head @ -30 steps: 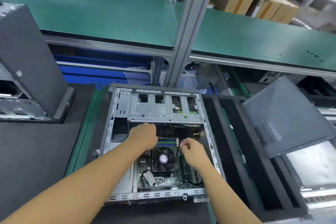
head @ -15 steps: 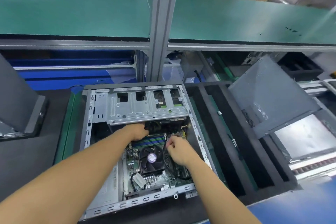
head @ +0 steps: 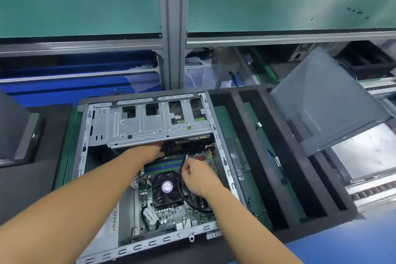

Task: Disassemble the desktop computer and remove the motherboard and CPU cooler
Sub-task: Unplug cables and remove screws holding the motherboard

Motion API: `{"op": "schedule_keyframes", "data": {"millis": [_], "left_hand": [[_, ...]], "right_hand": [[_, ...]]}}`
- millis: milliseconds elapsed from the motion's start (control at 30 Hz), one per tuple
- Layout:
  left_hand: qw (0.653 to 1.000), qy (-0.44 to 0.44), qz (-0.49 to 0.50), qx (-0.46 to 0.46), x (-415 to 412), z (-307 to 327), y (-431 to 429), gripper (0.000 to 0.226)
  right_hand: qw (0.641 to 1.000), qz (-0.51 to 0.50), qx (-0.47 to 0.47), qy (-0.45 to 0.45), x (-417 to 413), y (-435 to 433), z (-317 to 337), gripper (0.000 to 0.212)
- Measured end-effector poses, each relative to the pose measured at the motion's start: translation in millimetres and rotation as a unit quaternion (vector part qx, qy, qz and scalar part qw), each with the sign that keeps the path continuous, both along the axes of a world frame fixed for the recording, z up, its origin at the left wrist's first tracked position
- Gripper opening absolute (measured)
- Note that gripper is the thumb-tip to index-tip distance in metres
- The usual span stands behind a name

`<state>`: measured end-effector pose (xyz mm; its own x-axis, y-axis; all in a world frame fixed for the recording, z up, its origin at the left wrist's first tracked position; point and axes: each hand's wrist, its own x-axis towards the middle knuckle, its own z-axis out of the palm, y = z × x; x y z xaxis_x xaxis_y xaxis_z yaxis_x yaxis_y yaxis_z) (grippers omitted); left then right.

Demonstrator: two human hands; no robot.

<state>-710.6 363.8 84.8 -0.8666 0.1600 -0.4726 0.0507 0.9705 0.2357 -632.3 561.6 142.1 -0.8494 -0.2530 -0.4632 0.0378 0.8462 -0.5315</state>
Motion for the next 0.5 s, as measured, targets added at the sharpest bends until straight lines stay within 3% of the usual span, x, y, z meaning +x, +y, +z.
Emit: {"op": "schedule_keyframes", "data": {"millis": [500], "left_hand": [[1.0, 0.022, -0.001, 0.022, 2.3, -0.5, 1.9, 0.046]], "right_hand": [[1.0, 0.001, -0.004, -0.013, 4.9, 2.9, 4.8, 0.022]]}}
